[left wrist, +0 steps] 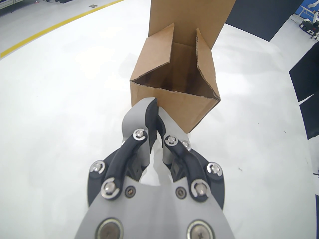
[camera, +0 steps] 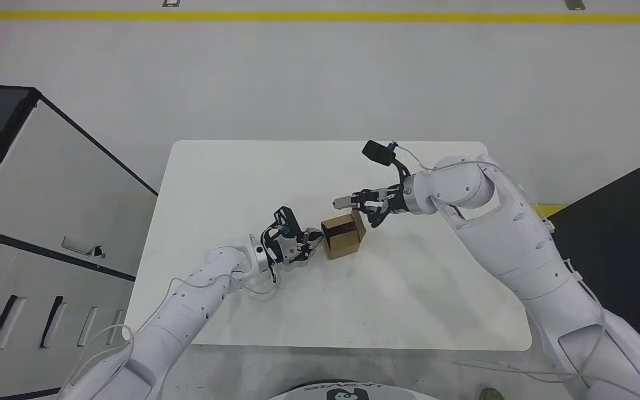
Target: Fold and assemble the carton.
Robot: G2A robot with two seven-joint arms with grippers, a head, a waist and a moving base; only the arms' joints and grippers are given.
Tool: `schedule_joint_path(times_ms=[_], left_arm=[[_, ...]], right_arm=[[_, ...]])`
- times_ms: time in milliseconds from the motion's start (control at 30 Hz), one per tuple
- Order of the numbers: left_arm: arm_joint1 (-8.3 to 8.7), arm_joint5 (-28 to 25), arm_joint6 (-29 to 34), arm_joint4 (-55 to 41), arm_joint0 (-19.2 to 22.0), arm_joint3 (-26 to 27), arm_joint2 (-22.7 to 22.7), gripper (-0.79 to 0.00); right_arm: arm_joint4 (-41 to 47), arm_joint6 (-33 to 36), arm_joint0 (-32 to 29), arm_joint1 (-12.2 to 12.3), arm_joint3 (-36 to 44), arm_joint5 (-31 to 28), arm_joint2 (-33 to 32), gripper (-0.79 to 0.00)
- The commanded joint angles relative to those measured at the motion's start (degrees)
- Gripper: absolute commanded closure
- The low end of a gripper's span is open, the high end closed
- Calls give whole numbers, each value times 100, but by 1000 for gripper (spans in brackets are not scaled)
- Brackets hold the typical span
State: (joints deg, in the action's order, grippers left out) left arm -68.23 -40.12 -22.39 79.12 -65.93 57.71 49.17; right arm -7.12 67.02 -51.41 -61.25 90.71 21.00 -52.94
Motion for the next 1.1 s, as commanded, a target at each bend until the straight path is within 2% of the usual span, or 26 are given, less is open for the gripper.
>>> schedule_joint_path(times_ms=[0, 333, 700, 1067], left_arm=[[0, 0, 0, 0, 0, 0, 0, 0], [1, 34, 31, 6, -19, 19, 1, 0], [206, -451, -223, 295, -121, -96, 349, 0], [145, -666, -333, 190, -63, -126, 183, 0]], right_arm=[[0, 0, 0, 0, 0, 0, 0, -785], [0, 0, 0, 0, 0, 0, 0, -785], [0, 0, 0, 0, 0, 0, 0, -785], [15, -102, -36, 11, 21, -110, -65, -785]])
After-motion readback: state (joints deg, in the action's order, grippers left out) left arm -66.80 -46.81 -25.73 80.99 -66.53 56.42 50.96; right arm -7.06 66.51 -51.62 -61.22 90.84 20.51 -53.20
